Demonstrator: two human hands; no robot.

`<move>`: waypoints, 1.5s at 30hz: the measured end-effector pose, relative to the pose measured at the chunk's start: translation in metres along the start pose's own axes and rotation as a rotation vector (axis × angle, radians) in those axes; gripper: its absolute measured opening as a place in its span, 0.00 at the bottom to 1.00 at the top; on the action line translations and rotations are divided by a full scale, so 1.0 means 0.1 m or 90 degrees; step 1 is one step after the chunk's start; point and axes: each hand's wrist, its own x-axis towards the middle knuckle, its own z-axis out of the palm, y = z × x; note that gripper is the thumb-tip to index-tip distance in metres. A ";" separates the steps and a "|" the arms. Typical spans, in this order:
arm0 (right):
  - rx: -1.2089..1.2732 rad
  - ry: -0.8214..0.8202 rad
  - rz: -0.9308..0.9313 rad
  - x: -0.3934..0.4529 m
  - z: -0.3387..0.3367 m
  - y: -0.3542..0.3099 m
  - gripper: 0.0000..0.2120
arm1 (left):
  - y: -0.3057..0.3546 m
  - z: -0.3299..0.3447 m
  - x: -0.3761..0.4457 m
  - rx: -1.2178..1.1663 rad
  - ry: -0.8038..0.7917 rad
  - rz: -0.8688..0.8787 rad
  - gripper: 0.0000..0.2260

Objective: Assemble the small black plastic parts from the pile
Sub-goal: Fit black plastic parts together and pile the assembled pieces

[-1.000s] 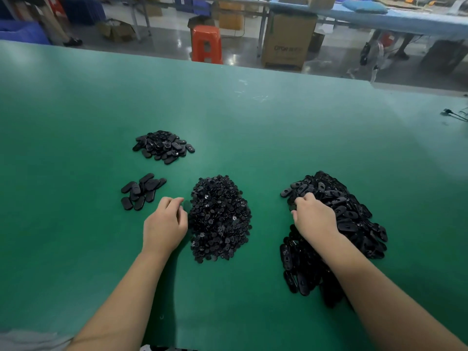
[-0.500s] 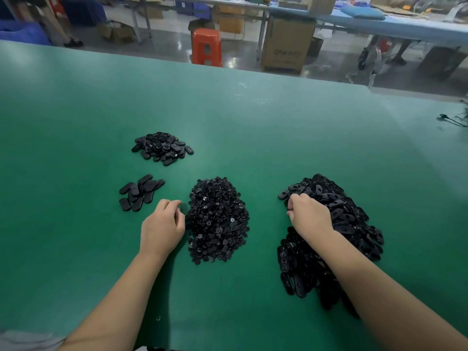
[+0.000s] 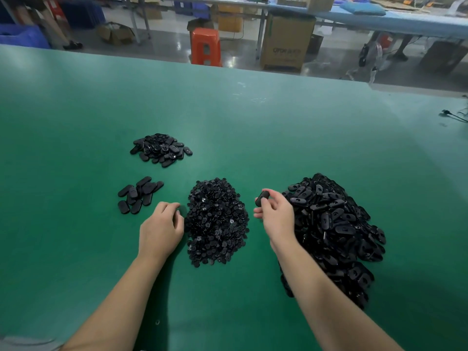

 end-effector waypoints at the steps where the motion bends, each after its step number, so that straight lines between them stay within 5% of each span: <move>1: 0.011 0.029 0.008 -0.01 0.03 0.07 0.12 | 0.00 0.00 0.00 0.000 -0.002 0.001 0.09; 14: -0.077 0.106 -0.092 -0.14 0.06 0.41 0.20 | -0.02 0.02 0.01 -0.006 -0.002 -0.006 0.09; 31: -0.115 0.133 -0.107 -0.15 0.08 0.39 0.09 | -0.01 0.02 0.02 -0.019 -0.005 -0.023 0.09; 39: 0.064 0.143 -0.047 -0.20 0.16 0.31 0.08 | 0.00 0.00 0.02 -0.017 -0.006 -0.025 0.09; 45: -0.082 0.138 -0.100 -0.27 0.20 0.41 0.16 | 0.01 -0.02 0.02 -0.023 -0.013 -0.032 0.11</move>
